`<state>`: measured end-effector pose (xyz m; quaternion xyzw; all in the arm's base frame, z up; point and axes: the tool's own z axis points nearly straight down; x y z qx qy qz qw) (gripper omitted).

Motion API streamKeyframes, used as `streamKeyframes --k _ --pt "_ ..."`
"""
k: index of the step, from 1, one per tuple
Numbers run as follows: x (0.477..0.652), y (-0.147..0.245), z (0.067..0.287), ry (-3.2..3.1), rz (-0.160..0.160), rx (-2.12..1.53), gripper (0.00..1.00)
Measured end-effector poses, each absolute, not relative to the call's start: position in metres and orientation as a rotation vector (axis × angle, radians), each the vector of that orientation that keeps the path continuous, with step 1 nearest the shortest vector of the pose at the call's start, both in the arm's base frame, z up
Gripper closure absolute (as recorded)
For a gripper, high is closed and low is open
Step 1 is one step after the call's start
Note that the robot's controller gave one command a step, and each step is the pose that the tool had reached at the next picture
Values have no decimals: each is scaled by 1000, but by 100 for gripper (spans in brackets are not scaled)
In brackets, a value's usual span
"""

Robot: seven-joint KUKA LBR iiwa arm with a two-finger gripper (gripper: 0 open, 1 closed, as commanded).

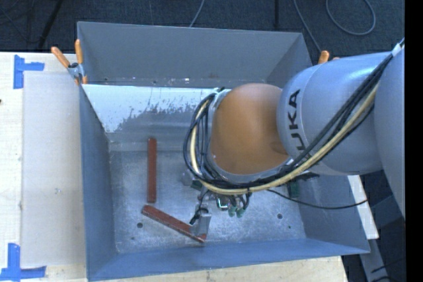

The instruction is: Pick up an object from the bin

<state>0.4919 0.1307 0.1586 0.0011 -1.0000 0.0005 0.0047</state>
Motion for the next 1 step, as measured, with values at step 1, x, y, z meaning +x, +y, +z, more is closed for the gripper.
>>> streamKeyframes --k 1 --pt "485 158 68 -3131 -1 278 0"
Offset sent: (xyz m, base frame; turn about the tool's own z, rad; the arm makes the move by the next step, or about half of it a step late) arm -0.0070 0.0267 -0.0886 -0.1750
